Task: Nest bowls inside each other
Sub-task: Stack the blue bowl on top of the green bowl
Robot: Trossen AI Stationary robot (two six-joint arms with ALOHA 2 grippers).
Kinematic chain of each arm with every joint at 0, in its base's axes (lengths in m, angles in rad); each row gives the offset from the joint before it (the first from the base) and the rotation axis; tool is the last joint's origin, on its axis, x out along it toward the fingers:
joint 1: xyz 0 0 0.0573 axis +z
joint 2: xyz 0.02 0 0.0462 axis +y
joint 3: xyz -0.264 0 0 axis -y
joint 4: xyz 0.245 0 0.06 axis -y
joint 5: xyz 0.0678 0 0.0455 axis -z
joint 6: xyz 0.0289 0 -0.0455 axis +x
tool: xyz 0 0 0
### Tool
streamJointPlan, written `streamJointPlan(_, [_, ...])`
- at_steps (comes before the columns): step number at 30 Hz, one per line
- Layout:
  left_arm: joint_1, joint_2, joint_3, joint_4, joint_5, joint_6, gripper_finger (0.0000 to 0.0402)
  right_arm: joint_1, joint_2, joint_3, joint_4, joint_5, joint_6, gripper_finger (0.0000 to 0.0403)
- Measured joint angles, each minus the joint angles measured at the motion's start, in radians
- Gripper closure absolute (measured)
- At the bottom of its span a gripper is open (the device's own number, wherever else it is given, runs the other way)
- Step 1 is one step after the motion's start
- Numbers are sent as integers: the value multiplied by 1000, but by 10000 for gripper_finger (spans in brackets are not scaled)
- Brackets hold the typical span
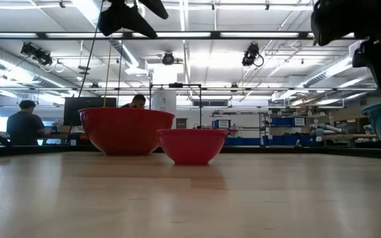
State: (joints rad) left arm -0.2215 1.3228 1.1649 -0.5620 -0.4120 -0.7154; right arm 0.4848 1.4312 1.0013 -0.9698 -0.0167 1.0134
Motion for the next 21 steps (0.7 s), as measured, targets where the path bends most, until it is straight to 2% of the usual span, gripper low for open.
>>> streamJointPlan(3, [-35,0,-31,-14,-45,-69,171,18,21,-23,4,15,14,192])
streamJointPlan(9, [-75,0,-79,-13,-49,-194,171,53,83,-50,19,-10,5,192])
streamJointPlan(14, [-82,0,-81,-11,-49,-234,171,57,133,-51,56,13,2,204])
streamJointPlan(17, [-83,0,-81,-25,-48,-249,171,53,159,-51,102,39,-15,241])
streamJointPlan(21, [-86,-14,-81,-52,-46,-314,171,25,180,-49,162,36,-77,339])
